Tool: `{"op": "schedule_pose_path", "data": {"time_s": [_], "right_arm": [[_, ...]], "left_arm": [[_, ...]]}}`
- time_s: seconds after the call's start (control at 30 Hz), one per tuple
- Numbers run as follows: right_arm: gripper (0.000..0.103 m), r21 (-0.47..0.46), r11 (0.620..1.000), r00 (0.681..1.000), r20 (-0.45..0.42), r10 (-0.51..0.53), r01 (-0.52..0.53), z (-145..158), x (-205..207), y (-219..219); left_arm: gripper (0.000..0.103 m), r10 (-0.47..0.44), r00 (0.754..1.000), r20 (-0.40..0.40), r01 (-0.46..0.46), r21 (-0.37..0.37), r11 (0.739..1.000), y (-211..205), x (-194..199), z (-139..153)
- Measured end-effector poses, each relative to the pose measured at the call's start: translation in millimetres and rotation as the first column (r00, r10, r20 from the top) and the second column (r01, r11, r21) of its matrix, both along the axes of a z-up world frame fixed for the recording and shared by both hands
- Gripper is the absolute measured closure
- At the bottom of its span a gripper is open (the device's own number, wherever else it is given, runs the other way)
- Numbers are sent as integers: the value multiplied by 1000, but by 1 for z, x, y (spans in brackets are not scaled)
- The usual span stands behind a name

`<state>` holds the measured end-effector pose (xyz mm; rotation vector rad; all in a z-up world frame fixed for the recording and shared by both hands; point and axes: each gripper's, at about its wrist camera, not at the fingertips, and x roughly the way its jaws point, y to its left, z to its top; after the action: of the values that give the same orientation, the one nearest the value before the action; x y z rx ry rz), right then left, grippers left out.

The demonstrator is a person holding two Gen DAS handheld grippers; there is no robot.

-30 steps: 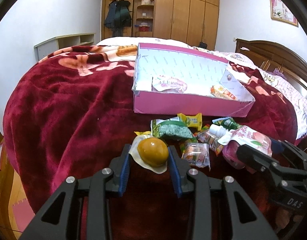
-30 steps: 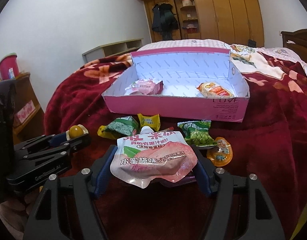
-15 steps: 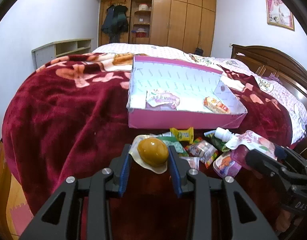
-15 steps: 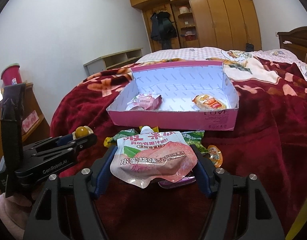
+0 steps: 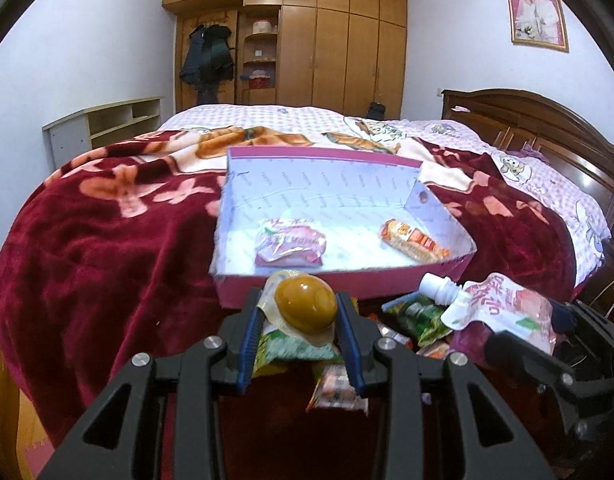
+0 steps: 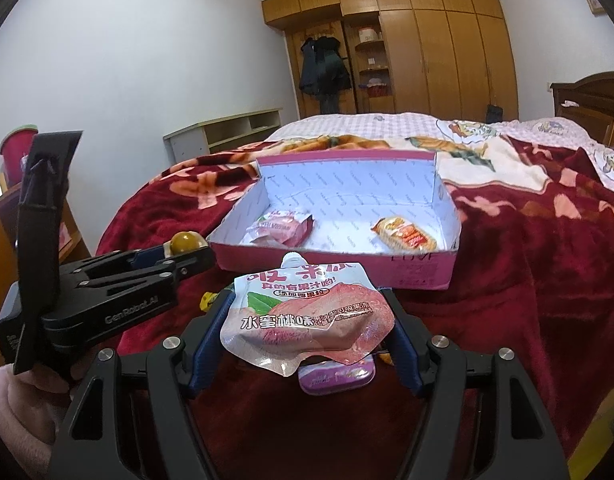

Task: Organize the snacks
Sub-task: 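Lift and carry the jelly candy and peach pouch into the pink box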

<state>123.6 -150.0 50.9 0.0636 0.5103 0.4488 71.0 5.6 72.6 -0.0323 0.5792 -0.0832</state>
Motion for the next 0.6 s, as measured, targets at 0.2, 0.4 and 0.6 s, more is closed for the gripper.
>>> {"op": "schedule_pose_path", "data": {"time_s": [0.2, 0.4, 0.6], "right_arm": [[31, -12, 1000, 1000, 11, -5, 5, 5, 9, -4], [31, -6, 1000, 1000, 19, -19, 20, 10, 20, -9], [31, -25, 999, 998, 46, -30, 31, 16, 35, -9]], "left_arm": [[66, -2, 1000, -5, 2, -10, 1000, -4, 18, 0], [65, 12, 1000, 2, -12, 20, 1000, -3, 34, 2], [65, 6, 1000, -6, -6, 37, 999, -2, 54, 1]]}}
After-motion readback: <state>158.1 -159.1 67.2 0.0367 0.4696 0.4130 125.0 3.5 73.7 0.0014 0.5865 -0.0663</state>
